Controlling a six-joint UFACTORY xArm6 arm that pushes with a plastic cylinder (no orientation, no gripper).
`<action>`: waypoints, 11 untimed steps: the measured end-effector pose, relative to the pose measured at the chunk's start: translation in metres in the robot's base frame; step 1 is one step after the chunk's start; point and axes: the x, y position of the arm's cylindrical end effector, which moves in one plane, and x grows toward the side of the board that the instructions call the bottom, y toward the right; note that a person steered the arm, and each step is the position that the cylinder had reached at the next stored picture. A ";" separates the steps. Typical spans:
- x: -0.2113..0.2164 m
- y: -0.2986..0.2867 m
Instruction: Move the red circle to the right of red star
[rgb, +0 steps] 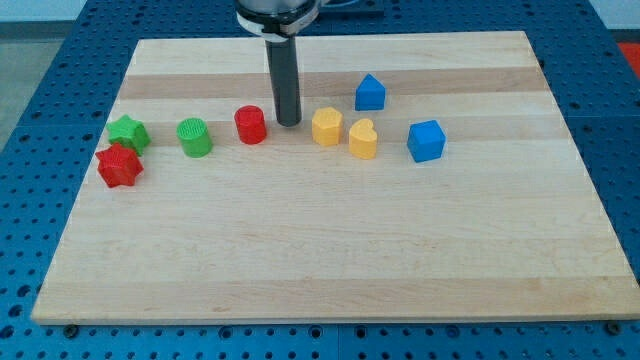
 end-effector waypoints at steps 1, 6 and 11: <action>0.000 -0.015; 0.008 -0.055; 0.054 -0.073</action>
